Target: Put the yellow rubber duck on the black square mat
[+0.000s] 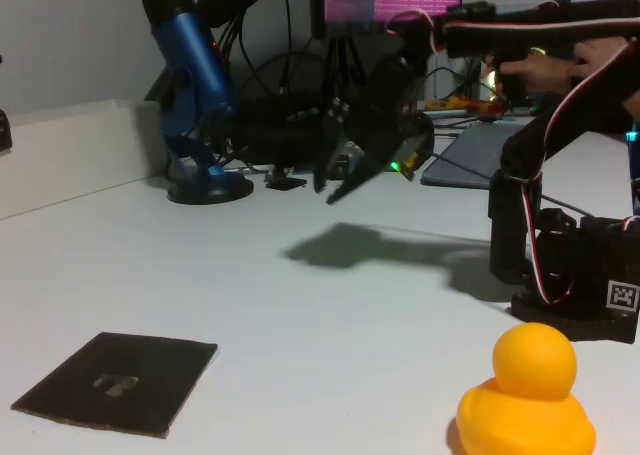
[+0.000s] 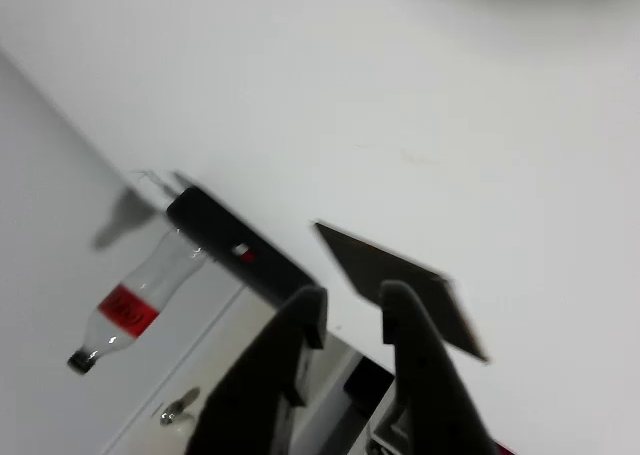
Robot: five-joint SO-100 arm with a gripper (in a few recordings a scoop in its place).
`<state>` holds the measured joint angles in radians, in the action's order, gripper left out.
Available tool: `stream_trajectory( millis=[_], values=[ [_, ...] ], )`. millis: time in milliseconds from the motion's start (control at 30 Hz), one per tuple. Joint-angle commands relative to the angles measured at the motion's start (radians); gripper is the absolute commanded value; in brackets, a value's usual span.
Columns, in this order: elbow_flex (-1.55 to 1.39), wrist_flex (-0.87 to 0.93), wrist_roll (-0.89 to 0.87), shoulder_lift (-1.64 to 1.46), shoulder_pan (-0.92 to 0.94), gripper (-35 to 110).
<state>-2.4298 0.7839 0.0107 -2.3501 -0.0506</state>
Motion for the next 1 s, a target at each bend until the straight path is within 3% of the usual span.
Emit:
stream_trajectory(
  millis=[0,533,800,967],
  values=[
    [0.141,0.009,0.009,0.054,-0.003,6],
    [0.776,0.014,0.014,0.528,-0.005,6],
    [0.896,0.015,0.021,0.723,-0.014,6],
    [0.899,0.112,0.153,0.762,-0.014,6]
  ],
)
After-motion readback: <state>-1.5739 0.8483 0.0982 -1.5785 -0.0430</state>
